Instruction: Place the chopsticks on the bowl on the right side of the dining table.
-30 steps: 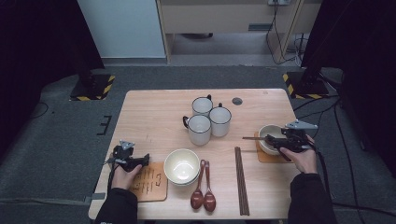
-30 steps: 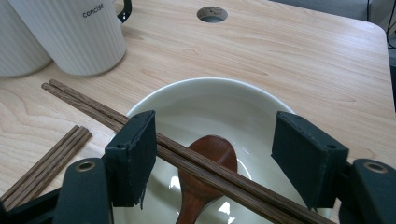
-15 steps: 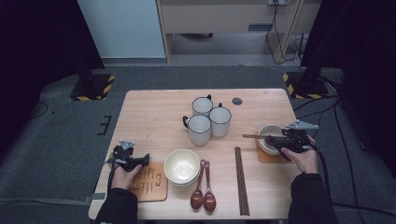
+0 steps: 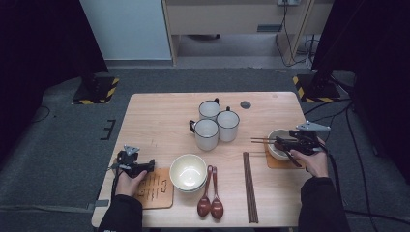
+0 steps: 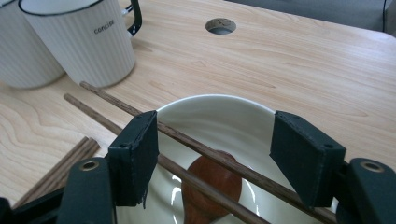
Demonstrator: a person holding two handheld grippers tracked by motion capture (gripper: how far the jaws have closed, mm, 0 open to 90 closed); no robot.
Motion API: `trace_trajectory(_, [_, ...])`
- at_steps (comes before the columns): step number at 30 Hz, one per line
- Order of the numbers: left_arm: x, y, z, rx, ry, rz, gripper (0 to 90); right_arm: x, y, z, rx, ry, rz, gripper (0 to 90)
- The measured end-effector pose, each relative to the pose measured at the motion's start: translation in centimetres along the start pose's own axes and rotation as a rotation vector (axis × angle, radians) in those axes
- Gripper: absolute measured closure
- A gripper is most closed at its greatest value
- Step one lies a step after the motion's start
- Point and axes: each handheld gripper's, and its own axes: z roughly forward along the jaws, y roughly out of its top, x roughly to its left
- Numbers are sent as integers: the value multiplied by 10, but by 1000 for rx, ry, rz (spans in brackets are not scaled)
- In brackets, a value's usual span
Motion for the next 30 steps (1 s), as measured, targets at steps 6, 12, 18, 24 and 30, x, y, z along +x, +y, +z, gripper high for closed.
trace_trajectory(6, [0, 0, 0, 0, 0, 0, 6, -3, 3, -2, -29, -23, 32, 311])
trace_trajectory(12, [0, 0, 0, 0, 0, 0, 6, -6, 3, 6, -31, -74, 45, 311])
trace_trajectory(18, [0, 0, 0, 0, 0, 0, 6, -9, 2, 14, -6, -97, 42, 309])
trace_trajectory(24, [0, 0, 0, 0, 0, 0, 6, -9, 1, 16, 8, -87, 44, 309])
trace_trajectory(30, [0, 0, 0, 0, 0, 0, 6, -7, 1, 16, 14, -78, 25, 311])
